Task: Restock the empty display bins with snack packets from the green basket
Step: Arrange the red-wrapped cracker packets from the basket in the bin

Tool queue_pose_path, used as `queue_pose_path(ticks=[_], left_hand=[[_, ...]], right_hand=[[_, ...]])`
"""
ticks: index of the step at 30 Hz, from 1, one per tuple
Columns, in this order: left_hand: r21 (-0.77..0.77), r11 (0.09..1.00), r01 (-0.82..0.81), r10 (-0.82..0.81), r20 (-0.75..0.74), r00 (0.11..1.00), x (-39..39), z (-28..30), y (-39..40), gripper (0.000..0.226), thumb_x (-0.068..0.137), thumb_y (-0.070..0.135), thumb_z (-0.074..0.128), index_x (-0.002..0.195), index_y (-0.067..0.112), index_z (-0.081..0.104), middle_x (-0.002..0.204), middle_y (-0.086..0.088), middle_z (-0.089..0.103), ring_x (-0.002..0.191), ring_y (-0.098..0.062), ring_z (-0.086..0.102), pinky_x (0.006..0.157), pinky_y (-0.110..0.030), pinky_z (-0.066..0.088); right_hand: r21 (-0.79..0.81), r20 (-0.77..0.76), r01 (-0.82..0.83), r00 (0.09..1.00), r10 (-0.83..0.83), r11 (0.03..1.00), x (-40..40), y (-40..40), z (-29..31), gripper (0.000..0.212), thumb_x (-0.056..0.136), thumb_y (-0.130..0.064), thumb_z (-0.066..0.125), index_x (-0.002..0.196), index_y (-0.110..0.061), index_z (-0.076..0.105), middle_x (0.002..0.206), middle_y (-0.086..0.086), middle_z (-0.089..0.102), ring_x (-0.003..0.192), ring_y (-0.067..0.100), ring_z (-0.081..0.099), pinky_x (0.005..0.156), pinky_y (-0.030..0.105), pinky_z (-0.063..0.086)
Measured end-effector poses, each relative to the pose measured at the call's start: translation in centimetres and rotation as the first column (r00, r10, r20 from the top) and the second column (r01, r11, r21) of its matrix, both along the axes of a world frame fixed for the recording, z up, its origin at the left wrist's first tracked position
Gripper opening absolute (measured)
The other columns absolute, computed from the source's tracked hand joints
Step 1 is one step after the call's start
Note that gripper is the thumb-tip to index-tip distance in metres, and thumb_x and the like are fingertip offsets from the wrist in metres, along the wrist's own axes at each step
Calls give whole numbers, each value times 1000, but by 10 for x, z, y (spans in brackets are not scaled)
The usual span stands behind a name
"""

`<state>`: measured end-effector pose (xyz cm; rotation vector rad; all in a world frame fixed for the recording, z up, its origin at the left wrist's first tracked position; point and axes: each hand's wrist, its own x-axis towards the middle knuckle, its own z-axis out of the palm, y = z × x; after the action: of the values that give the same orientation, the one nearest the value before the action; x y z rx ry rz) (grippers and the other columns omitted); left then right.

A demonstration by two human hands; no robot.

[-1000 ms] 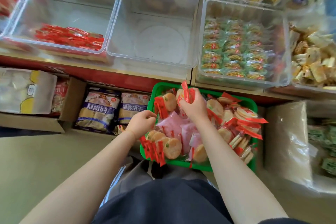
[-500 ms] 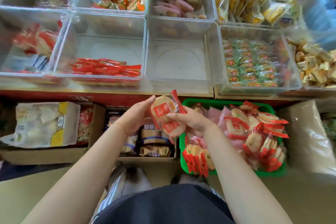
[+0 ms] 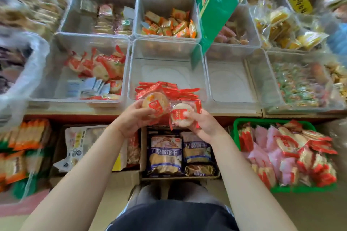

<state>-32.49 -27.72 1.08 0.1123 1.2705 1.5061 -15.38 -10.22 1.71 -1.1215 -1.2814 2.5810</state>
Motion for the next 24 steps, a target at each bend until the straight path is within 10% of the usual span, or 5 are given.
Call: queue_pose_path(ticks=[6,9,17,24], left_hand=[[-144,964,-222,137,-444,885,-39,-9,36,33,79,3,77,110,-2,67,94,-13,72,81,-20,68,71,-28,55],[-202,927,-316,52,-765,642,-51,-14,56,30,79,13,80,107,7,69,89,-4,70,76,-12,63,62,-9,45],[-226,923,-312,-226,-973,37,-59,-53,83,26,83,37,77,89,15,63,71,-6,66,66,-33,63,60,-35,44],[-243,868,-433,-185,-967,173,-60,-50,93,32,91,40,65,96,9,59,79,-10,68,76,-34,62,72,-39,41]], right_hand=[[258,130,122,978,-160,958,-18,16,-2,28,93,-4,63,120,-7,63,118,16,69,106,28,68,90,41,57],[561,197,79,954,-226,824,-41,41,0,19,90,-8,69,107,-17,68,108,7,72,106,26,67,97,39,53],[936,272,-223,949,-158,270,-111,95,-1,27,92,-12,63,116,-24,70,109,-5,70,103,16,61,93,25,47],[672,740,-738,673,5,-67,-133,100,-34,23,94,-17,55,110,-27,69,108,4,68,104,34,56,86,34,46]])
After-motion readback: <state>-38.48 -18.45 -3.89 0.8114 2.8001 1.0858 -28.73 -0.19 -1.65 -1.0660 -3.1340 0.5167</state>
